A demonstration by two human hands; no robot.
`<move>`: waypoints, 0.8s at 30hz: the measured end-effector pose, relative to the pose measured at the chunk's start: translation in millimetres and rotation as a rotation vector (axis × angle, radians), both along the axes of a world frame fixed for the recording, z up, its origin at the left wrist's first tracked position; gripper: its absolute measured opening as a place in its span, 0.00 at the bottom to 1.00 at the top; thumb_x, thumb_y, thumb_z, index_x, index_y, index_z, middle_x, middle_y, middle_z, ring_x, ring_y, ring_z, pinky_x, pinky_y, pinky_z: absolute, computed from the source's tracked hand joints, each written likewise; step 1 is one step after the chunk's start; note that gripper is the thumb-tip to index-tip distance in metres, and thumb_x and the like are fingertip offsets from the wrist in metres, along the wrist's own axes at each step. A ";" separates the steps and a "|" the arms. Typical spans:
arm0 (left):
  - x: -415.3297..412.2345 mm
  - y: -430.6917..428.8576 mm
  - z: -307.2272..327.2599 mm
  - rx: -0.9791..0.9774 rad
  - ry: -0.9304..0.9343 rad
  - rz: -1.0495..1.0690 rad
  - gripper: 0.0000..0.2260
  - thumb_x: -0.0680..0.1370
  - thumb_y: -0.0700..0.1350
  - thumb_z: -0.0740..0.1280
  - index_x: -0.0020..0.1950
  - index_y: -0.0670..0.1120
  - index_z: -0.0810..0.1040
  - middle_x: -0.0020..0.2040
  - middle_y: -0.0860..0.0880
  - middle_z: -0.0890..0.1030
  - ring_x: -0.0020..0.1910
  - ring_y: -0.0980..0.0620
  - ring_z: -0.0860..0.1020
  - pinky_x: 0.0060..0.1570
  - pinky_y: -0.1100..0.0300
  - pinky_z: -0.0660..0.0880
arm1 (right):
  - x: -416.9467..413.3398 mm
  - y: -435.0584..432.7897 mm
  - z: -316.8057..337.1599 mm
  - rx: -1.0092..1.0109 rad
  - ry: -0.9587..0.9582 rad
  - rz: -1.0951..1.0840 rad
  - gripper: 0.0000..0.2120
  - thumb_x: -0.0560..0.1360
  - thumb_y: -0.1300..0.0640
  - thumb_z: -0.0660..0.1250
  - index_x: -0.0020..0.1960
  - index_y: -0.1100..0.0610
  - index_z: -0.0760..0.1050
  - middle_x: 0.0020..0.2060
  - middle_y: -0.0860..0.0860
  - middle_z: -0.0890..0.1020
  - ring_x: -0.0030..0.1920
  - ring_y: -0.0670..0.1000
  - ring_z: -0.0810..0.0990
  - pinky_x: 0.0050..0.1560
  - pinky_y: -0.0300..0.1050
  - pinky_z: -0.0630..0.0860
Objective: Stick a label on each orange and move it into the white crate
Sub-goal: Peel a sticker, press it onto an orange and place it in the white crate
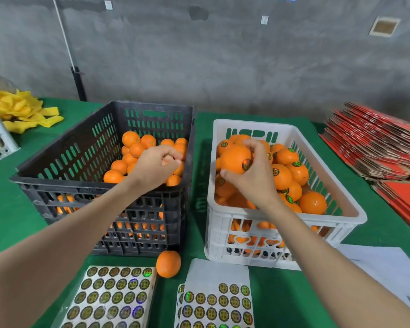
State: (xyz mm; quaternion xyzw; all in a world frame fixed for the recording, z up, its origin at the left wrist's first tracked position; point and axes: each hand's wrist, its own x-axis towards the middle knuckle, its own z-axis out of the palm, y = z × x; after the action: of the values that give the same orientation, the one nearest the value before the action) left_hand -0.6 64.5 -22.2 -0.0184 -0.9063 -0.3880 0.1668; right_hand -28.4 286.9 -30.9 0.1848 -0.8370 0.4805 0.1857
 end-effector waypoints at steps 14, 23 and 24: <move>-22.5 -15.9 -17.1 0.039 -0.192 -0.029 0.05 0.80 0.39 0.65 0.48 0.49 0.77 0.40 0.50 0.77 0.29 0.57 0.73 0.25 0.71 0.66 | -163.2 -49.0 -17.3 0.781 -0.223 -0.198 0.27 0.72 0.54 0.68 0.66 0.63 0.63 0.63 0.64 0.71 0.62 0.64 0.70 0.59 0.55 0.71; -69.4 -98.2 10.4 0.177 -0.339 0.135 0.06 0.79 0.33 0.62 0.52 0.38 0.78 0.45 0.41 0.78 0.35 0.57 0.80 0.25 0.68 0.73 | -115.4 -106.1 16.7 0.562 0.171 0.092 0.16 0.75 0.62 0.64 0.63 0.62 0.72 0.61 0.59 0.75 0.63 0.58 0.71 0.64 0.47 0.65; -79.9 -104.8 10.8 0.105 -0.347 0.153 0.05 0.79 0.34 0.63 0.52 0.38 0.78 0.43 0.42 0.78 0.35 0.54 0.79 0.28 0.65 0.75 | -108.9 -119.8 15.4 0.575 0.174 0.158 0.14 0.76 0.62 0.63 0.61 0.62 0.73 0.59 0.59 0.75 0.62 0.58 0.71 0.62 0.47 0.65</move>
State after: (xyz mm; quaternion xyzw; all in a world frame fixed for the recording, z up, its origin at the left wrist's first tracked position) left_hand -80.5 -40.3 -11.4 0.1265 -0.8986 -0.4183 0.0381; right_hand -137.4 167.1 -15.5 0.3347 -0.9026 0.2192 0.1586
